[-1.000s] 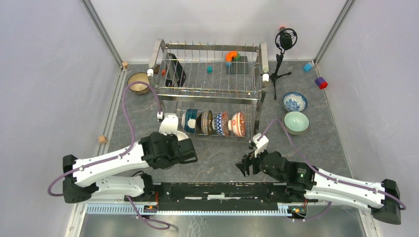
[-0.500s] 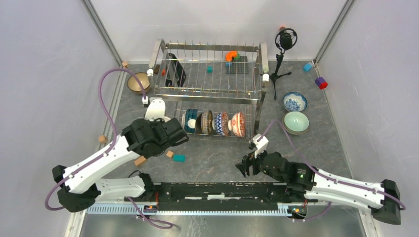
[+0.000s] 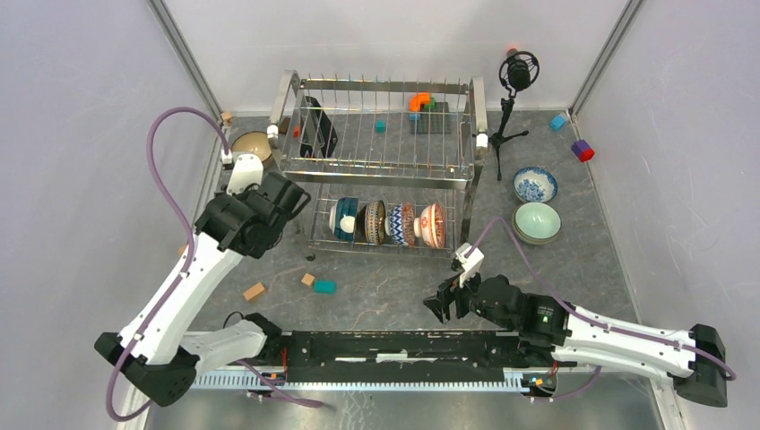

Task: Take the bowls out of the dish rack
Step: Place the bowl at the center of the board.

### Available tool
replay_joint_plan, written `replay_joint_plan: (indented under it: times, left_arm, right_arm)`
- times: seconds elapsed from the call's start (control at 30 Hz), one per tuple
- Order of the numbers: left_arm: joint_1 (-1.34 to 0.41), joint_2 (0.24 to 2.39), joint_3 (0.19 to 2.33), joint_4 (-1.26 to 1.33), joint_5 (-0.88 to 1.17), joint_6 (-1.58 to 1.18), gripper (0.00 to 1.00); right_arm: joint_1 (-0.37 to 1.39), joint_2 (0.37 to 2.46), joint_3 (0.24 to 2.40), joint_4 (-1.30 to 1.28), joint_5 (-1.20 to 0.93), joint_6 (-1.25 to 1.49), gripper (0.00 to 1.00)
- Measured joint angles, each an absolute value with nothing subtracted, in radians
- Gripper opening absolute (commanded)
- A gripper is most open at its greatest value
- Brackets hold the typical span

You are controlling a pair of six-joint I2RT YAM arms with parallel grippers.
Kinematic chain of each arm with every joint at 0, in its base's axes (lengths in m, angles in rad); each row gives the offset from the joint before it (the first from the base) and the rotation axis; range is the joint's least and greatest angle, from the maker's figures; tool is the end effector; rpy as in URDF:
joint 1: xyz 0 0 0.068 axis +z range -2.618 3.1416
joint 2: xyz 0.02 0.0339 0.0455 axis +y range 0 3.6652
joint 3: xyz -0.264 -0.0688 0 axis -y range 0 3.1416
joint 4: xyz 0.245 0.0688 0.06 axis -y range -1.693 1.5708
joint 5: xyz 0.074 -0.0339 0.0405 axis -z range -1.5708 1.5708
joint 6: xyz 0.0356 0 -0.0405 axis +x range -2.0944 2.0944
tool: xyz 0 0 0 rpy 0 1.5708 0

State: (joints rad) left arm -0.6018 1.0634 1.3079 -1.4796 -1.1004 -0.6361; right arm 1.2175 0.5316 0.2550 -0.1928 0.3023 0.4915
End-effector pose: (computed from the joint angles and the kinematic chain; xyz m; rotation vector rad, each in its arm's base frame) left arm 0.1372 -0.0557 0.3767 -0.2556 2.1073 0.8472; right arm 0.0587 0.1284 0.1893 -0.5609 2.0288 0.7611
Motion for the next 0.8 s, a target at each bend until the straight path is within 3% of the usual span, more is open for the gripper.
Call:
replay_joint_plan:
  times: [0.2,0.5,0.8]
  left_arm:
    - [-0.366,1.047,1.251,-1.224,-0.986,-0.538,0.02]
    - [-0.004,1.127,1.181,-0.951,-0.688,-0.614,0.02]
    - [0.178,1.309,1.009,-0.68,-0.44,-0.792,0.02]
  right_arm:
    - [1.217,0.546,0.241,-0.157,0.281,0.492,0.8]
    - [1.217,0.558,0.165,-0.086,0.27,0.502,0.82]
    - [1.217,0.558,0.067,0.02,0.266,0.505,0.83]
